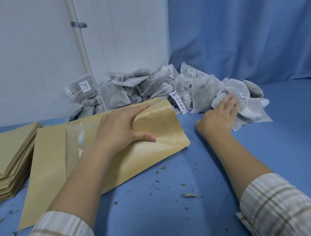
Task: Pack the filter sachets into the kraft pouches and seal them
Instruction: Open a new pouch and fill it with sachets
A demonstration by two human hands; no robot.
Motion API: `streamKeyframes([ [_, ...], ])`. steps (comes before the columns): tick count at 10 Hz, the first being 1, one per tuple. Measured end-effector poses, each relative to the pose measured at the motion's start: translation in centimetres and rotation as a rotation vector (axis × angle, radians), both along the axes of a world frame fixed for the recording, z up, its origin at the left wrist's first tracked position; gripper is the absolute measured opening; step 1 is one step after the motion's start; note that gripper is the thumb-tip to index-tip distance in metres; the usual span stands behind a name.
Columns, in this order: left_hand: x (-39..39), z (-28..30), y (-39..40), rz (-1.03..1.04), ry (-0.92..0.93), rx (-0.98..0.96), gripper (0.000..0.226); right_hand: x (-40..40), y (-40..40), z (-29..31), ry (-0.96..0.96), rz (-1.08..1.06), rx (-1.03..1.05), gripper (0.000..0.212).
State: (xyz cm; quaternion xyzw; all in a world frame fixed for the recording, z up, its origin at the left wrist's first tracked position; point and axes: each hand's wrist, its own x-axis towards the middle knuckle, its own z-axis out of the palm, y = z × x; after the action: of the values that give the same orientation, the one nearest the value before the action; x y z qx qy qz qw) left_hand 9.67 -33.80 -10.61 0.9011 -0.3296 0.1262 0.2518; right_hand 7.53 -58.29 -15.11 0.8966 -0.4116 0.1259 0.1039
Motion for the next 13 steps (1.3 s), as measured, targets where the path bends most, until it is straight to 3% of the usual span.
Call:
streamKeyframes([
  [1, 0.1, 0.0, 0.0, 0.007, 0.009, 0.008, 0.091, 0.1, -0.4, -0.4, -0.021, -0.017, 0.029, 0.071],
  [2, 0.2, -0.1, 0.0, 0.008, 0.015, 0.013, 0.092, 0.5, 0.0, 0.0, -0.25, 0.179, -0.015, 0.063],
  [3, 0.2, -0.1, 0.2, 0.011, 0.029, -0.014, 0.093, 0.5, 1.4, 0.9, -0.79, 0.437, -0.091, 0.043],
  [4, 0.3, -0.1, 0.3, 0.02, 0.046, -0.034, 0.093, 0.5, 2.1, 2.1, -1.172, 0.444, 0.306, 0.037],
  [5, 0.3, -0.2, 0.4, 0.031, 0.069, -0.052, 0.095, 0.4, 1.7, 3.2, -1.474, 0.304, 1.057, 0.038],
  [6, 0.3, -0.1, 0.6, 0.07, 0.078, -0.063, 0.097, -0.2, 1.0, 2.8, -1.393, 0.485, 1.6, 0.053],
  [7, 0.2, 0.1, 0.7, 0.112, 0.072, -0.068, 0.096, -0.2, 1.8, 2.0, -1.039, 0.686, 1.622, 0.049],
  [8, 0.2, 0.2, 0.7, 0.053, 0.108, -0.098, 0.095, 0.0, 2.5, 2.0, -0.737, 0.83, 1.614, 0.032],
  [9, -0.1, 0.4, 0.4, -0.09, 0.178, -0.101, 0.093, 0.0, 3.4, 2.2, -0.506, 0.924, 1.524, 0.029],
  [10, -0.3, 0.4, 0.2, -0.152, 0.168, -0.081, 0.092, -0.5, 4.4, 2.6, -0.458, 0.916, 1.325, 0.017],
  [11, -0.4, 0.5, 0.1, -0.171, 0.166, -0.06, 0.093, -0.5, 4.7, 3.1, -0.518, 0.807, 1.403, 0.039],
  [12, -0.7, 0.5, -0.5, -0.18, 0.135, 0.011, 0.094, 1.7, 8.4, 3.4, -0.627, 0.327, 1.39, 0.036],
  [13, -0.9, 0.4, -1.1, -0.16, 0.079, 0.096, 0.092, 5.5, 19.1, 2.0, -0.761, -0.199, 0.753, 0.053],
])
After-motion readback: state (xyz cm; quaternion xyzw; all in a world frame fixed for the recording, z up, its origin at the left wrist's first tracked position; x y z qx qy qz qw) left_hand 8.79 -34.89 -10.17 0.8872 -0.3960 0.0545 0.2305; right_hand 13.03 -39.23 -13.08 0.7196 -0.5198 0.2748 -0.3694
